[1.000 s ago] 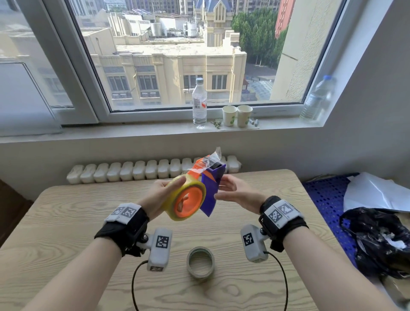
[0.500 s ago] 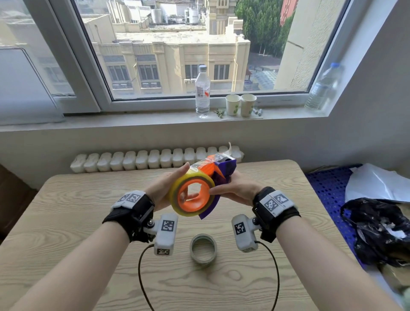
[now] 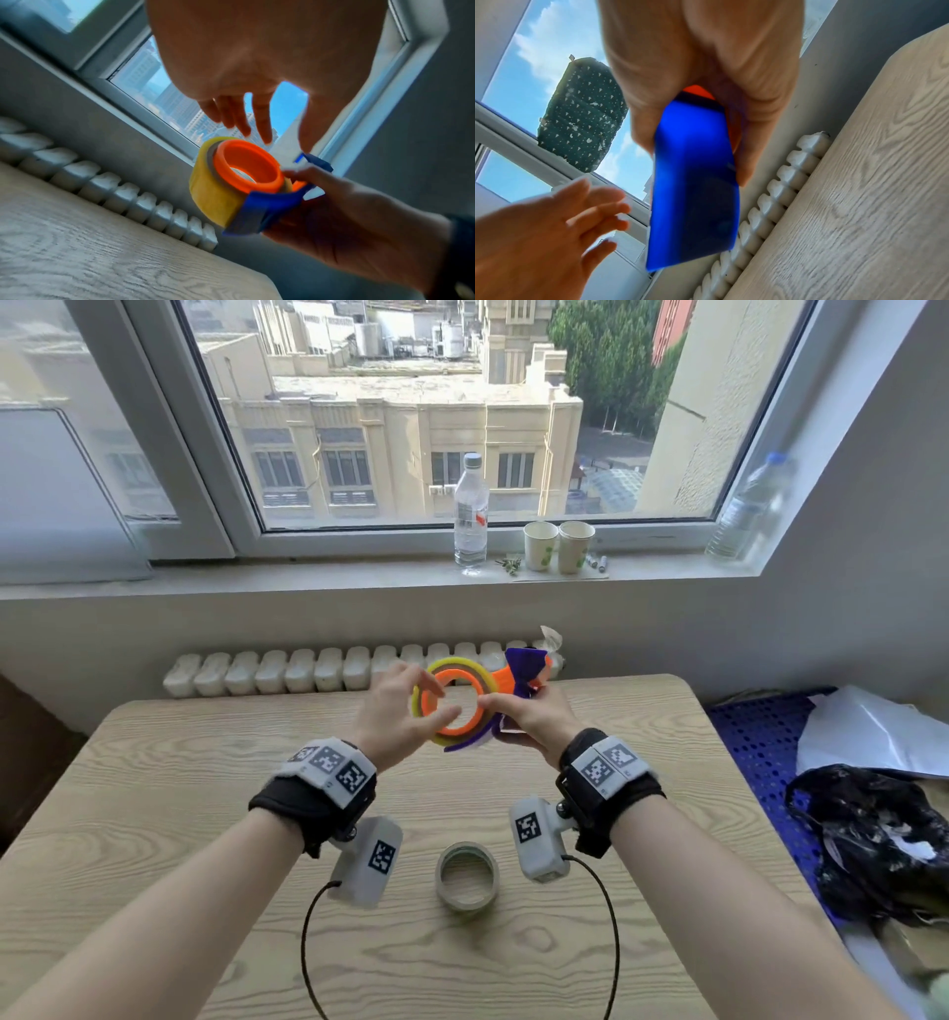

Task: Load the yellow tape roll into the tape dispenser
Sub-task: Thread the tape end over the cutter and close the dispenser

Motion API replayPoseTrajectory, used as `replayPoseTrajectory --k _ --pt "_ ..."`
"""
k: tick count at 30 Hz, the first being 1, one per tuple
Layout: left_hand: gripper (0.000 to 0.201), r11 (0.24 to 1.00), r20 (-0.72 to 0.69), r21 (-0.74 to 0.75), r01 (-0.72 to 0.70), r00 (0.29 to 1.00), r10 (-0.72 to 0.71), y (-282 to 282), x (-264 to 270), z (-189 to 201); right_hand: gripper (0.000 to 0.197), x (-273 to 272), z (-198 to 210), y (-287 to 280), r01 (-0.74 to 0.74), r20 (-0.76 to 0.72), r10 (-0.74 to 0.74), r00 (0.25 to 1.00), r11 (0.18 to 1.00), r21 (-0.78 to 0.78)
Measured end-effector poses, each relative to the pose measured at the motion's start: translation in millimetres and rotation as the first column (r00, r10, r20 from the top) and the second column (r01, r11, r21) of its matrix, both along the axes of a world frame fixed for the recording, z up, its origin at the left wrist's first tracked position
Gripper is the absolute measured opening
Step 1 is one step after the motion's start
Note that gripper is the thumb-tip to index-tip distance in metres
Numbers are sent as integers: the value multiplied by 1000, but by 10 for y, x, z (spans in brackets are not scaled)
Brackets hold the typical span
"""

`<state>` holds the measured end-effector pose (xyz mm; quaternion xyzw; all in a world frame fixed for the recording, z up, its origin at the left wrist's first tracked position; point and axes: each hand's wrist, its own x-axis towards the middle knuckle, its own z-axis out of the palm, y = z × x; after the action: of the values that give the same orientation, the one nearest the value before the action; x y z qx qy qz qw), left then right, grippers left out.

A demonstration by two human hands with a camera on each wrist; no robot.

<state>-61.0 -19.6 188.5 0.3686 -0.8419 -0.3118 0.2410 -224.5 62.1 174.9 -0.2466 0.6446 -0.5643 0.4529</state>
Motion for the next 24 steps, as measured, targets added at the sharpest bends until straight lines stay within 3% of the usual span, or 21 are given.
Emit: replayPoseTrajectory --k 3,8,11,14,18,21,24 --pt "39 992 80 34 123 989 -125 147 -98 -10 24 26 36 -58 60 -18 -59 998 997 40" --pt "52 989 312 67 132 939 -146 158 -364 -34 33 119 99 -66 48 -46 -46 998 998 49" --pt "46 981 289 177 80 949 -129 97 -418 -67 35 123 101 -56 15 -23 -14 1000 998 65" --pt "37 976 271 204 72 954 -127 72 -404 -77 31 115 106 -4 -80 41 80 996 997 -23" --pt "24 955 69 292 52 995 -75 15 -334 -46 37 57 160 72 -180 114 189 975 980 -86" --pt "19 911 -27 400 102 995 -100 50 -242 34 46 -66 243 61 -61 52 61 997 998 -5" --pt "28 860 -40 503 86 996 -77 111 -137 72 37 -185 341 49 87 62 -85 994 995 -40"
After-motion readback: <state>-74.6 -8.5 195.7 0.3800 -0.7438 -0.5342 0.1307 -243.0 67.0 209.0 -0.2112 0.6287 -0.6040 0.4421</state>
